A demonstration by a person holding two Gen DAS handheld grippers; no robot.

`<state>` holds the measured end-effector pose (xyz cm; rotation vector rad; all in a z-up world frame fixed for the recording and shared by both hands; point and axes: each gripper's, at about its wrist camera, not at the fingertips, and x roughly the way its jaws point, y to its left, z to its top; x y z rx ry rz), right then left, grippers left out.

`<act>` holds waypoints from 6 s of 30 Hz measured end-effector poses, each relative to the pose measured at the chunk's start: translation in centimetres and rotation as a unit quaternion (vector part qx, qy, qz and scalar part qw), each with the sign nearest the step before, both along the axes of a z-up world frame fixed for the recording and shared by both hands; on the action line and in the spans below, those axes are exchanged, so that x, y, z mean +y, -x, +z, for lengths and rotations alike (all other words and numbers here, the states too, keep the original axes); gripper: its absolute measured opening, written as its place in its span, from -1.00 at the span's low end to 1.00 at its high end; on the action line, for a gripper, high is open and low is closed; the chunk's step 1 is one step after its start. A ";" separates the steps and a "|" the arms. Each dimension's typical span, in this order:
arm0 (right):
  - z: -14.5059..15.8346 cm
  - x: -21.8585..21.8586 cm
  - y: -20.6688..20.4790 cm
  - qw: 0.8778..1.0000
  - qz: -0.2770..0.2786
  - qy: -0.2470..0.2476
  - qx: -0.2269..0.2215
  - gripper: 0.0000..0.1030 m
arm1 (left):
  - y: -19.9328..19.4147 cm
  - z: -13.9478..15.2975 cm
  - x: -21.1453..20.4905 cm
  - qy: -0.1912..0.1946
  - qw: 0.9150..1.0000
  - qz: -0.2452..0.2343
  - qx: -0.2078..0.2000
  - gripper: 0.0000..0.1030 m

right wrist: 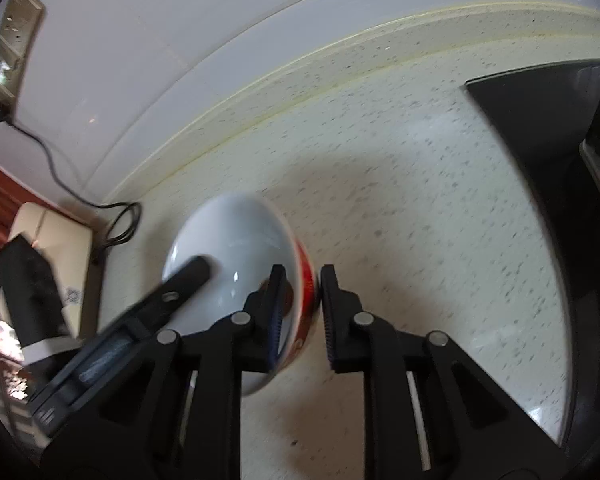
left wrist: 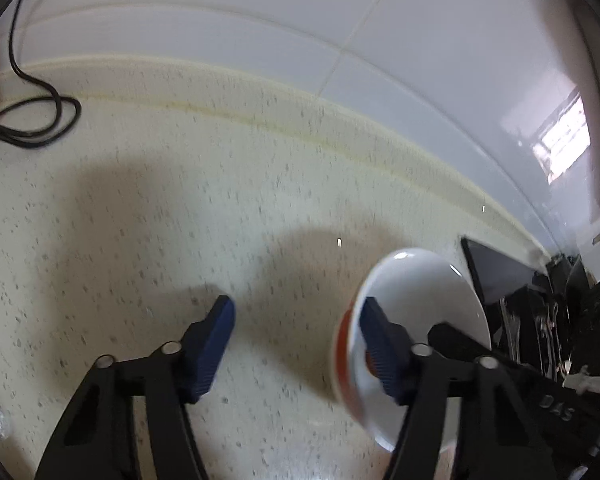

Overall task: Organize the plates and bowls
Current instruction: 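Close both grippers on the red-banded bowl rim and lift it, then carry the red-banded bowl with both grippers over the pink-print bowl, then lower the red-banded bowl into the pink-print bowl and open both grippers, then close both grippers on the rims of the nested bowls and lift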

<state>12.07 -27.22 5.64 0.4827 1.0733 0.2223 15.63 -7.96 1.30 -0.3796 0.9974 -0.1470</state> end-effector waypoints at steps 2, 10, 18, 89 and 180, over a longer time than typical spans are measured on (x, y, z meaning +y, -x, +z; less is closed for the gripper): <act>0.2 -0.2 0.5 1.000 -0.002 -0.009 -0.002 -0.61 | 0.2 0.1 -0.3 -0.003 1.000 -0.006 0.003 0.10; 1.4 -0.1 2.8 0.999 -0.008 0.024 -0.036 -0.58 | 1.0 0.4 -0.4 -0.015 1.000 -0.006 0.018 0.10; 0.7 1.0 3.4 0.999 0.002 0.037 -0.032 -0.48 | 1.6 0.2 -0.5 -0.017 1.000 -0.011 0.016 0.04; 6.3 12.4 9.9 0.958 0.198 -0.029 -0.206 -0.68 | 16.6 9.1 6.9 -0.140 0.967 0.132 -0.166 -0.52; 1.9 13.4 13.3 0.960 0.165 -0.189 -0.126 0.66 | 20.7 5.5 20.5 -0.002 0.995 0.091 -0.037 0.64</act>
